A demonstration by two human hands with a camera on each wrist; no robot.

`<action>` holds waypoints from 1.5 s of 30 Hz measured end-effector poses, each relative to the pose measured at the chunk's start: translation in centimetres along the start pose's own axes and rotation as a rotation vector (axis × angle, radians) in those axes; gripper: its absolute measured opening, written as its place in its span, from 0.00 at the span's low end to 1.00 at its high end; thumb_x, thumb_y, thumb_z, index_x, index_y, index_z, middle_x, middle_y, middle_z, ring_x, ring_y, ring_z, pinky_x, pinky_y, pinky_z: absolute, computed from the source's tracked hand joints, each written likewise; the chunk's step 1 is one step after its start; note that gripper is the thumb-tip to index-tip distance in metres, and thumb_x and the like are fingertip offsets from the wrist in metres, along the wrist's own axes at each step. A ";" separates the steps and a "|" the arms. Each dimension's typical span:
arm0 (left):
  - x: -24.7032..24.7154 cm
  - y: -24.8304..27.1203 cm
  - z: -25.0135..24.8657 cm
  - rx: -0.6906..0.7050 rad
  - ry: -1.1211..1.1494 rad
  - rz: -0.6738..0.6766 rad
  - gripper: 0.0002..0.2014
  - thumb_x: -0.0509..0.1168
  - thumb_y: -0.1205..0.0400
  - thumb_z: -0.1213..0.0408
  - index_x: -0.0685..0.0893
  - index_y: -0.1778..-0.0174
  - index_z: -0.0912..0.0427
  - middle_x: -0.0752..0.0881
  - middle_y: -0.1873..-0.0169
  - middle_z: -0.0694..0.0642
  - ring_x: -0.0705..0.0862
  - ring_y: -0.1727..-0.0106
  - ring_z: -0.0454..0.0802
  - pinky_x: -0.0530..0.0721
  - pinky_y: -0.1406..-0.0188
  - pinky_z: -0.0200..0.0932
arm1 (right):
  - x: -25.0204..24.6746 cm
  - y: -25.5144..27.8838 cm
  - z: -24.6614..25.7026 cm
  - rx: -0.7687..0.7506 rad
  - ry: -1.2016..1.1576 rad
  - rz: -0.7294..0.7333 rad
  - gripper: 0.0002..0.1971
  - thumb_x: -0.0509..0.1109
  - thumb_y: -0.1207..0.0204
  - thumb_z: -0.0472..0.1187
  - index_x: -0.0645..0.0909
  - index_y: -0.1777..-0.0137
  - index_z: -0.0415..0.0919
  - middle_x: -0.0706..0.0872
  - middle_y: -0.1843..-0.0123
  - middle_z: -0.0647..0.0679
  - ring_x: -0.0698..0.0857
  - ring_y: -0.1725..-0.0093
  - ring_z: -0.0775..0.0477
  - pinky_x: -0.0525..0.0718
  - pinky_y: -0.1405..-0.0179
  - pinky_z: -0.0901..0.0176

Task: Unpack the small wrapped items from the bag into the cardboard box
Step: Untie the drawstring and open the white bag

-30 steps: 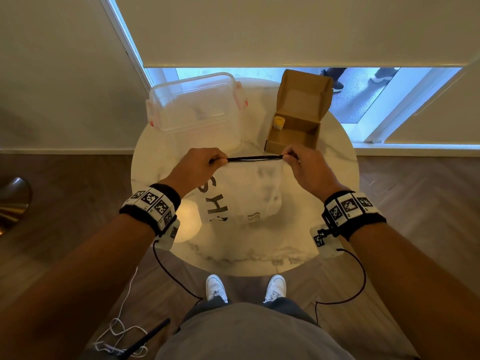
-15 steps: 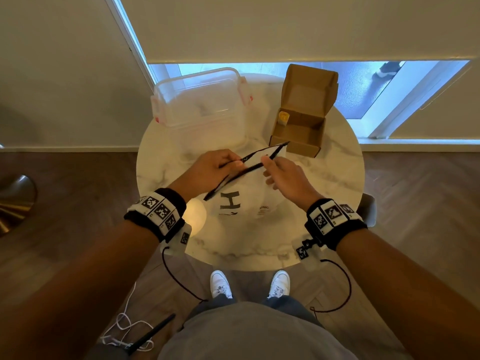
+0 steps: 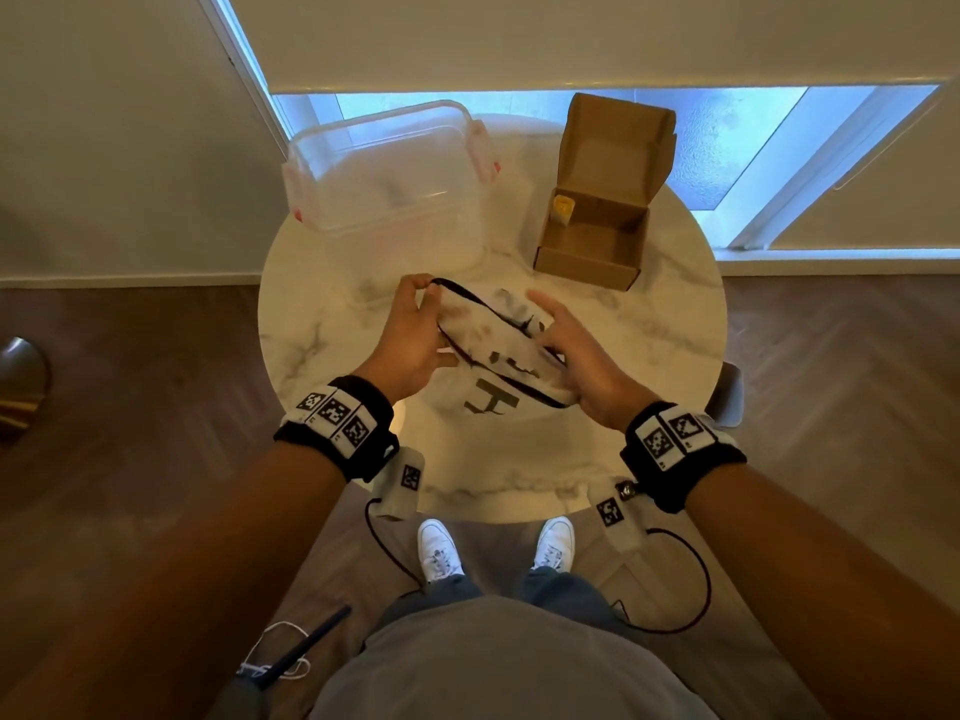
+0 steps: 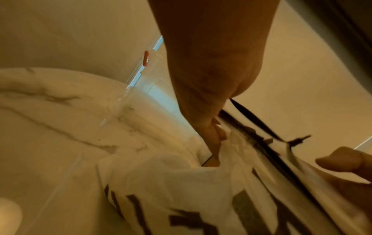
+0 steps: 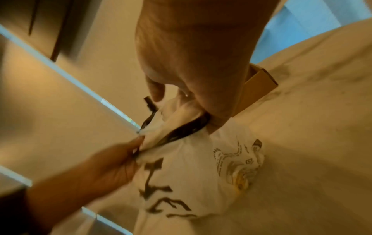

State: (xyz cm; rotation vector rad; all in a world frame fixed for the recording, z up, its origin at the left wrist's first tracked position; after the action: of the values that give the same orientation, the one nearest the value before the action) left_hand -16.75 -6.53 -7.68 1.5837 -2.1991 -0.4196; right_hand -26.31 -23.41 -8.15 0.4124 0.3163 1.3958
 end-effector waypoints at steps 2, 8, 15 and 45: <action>1.0 -0.3 0.2 -0.045 0.055 0.004 0.06 0.53 0.08 0.55 0.71 0.40 0.52 0.83 0.51 0.56 0.87 0.57 0.58 0.88 0.66 0.55 | 0.8 0.6 0.3 -0.062 0.365 0.012 0.12 0.63 0.16 0.59 0.84 0.47 0.57 0.89 0.45 0.54 0.86 0.45 0.51 0.80 0.45 0.56; 2.9 0.4 1.3 -0.307 0.183 0.189 0.18 0.63 0.14 0.46 0.83 0.36 0.55 0.90 0.45 0.58 0.90 0.48 0.57 0.90 0.55 0.51 | -2.6 -1.1 -2.0 0.150 -0.305 -0.209 0.25 0.60 0.13 0.57 0.89 0.45 0.37 0.93 0.46 0.41 0.90 0.42 0.37 0.85 0.37 0.41; 1.3 -0.2 3.3 -0.043 -0.852 0.343 0.32 0.77 0.25 0.44 0.75 0.28 0.50 0.85 0.39 0.51 0.87 0.44 0.50 0.88 0.43 0.49 | -3.4 -1.2 -2.2 0.300 -0.578 -0.161 0.20 0.60 0.11 0.50 0.76 0.27 0.37 0.90 0.39 0.36 0.89 0.40 0.35 0.86 0.41 0.31; -1.7 -1.4 5.7 -0.197 -0.212 0.011 0.23 0.76 0.21 0.59 0.72 0.36 0.56 0.85 0.41 0.66 0.89 0.42 0.64 0.88 0.43 0.64 | -1.4 -2.3 -3.7 0.442 -0.602 -0.019 0.21 0.68 0.23 0.45 0.84 0.32 0.39 0.87 0.34 0.36 0.84 0.32 0.30 0.78 0.31 0.25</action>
State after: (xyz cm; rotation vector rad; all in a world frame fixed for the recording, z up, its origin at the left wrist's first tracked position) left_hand -17.83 -5.31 -13.57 1.4795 -2.2365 -0.8077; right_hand -26.13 -24.73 -12.52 1.1594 0.1267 1.1134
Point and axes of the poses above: each hand's wrist, its own y-axis away from the middle knuckle, its own x-axis out of the palm, z = x × y, the point moved 8 cm from there along -y, towards the middle knuckle
